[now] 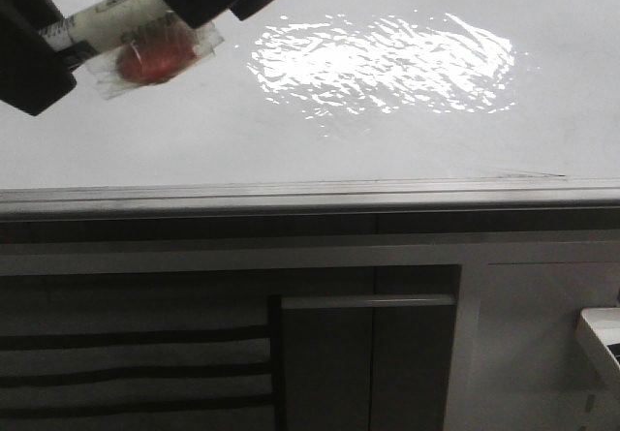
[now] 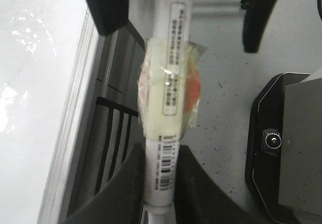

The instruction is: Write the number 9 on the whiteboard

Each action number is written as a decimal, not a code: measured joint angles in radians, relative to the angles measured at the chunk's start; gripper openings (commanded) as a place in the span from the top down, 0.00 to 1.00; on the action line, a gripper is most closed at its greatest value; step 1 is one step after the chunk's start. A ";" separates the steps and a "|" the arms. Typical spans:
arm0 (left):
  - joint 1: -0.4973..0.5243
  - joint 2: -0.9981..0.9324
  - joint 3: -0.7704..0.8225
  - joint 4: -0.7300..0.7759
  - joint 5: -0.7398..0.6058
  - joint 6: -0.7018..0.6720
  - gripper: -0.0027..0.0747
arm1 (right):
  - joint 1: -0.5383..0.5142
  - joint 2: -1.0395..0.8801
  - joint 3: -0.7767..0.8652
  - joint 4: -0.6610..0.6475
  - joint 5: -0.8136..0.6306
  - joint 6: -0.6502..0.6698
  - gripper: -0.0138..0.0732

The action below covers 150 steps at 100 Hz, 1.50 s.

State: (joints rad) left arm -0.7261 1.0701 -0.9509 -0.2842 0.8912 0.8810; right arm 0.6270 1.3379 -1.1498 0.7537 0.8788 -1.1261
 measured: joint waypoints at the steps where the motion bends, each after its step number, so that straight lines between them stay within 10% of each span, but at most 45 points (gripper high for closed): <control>1: 0.000 0.000 0.000 0.000 0.000 0.003 0.99 | 0.000 0.002 0.000 0.002 0.000 -0.003 0.50; 42: 0.000 0.000 0.000 0.000 -0.021 0.023 0.99 | 0.000 0.004 0.000 0.014 -0.004 -0.026 0.56; 86: 0.000 0.000 0.000 0.005 -0.039 0.042 0.99 | 0.000 0.006 -0.002 0.008 -0.012 -0.032 0.88; 116: 0.000 -0.007 -0.010 0.007 -0.084 0.029 0.56 | 0.000 0.003 -0.002 -0.008 -0.026 -0.019 0.89; 150: 0.000 -0.136 -0.045 0.056 -0.117 -0.141 0.53 | -0.034 -0.127 -0.055 -0.468 0.036 0.570 0.89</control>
State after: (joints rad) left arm -0.7261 0.9345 -0.9956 -0.2282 0.7741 0.7404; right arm 0.5926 1.2112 -1.2049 0.2857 0.9147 -0.5566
